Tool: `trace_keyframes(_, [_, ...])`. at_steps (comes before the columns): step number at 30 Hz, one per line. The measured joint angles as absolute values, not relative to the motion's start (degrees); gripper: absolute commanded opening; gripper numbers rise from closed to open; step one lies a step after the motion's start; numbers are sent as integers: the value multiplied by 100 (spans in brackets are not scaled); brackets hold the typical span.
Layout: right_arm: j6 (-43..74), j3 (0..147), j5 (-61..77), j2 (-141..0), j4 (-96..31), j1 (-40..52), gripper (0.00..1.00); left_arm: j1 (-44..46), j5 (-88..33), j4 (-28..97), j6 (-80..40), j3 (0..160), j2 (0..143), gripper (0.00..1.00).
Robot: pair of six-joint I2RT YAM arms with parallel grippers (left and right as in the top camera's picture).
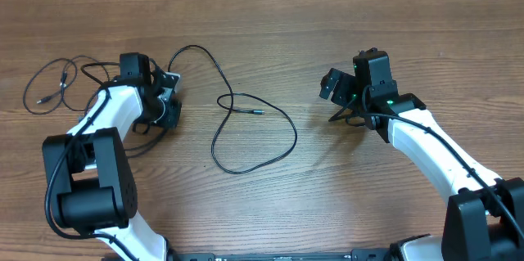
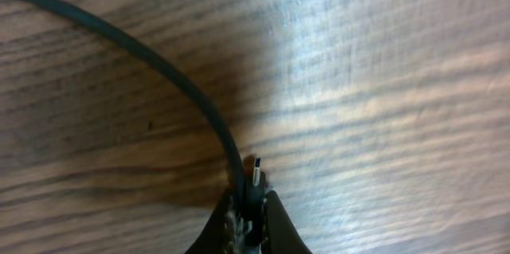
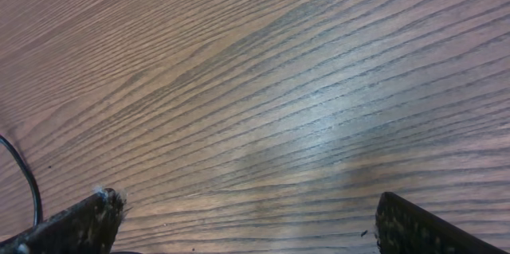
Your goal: Untangle cables
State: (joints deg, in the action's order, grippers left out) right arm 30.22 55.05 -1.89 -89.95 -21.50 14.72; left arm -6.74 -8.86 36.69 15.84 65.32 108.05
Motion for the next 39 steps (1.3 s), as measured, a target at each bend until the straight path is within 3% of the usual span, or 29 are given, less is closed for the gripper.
trace_keyframes(6, [3022, 5505, -191, -8995, -2152, 1472, 100, -674, -1114, 4491, 742, 7260, 10927, 4])
trace_keyframes(17, [3024, 5505, -189, -8995, -2152, 1472, 100, -674, -2217, 5583, 440, 8283, 10927, 4])
trace_keyframes(30, [3022, 5505, -191, -8995, -2150, 1472, 100, -792, -6208, 7566, 1253, 8600, 10927, 4])
trace_keyframes(39, [3022, 5505, -191, -8995, -2147, 1472, 100, -1092, -7891, 9647, 2604, 8617, 10921, 4])
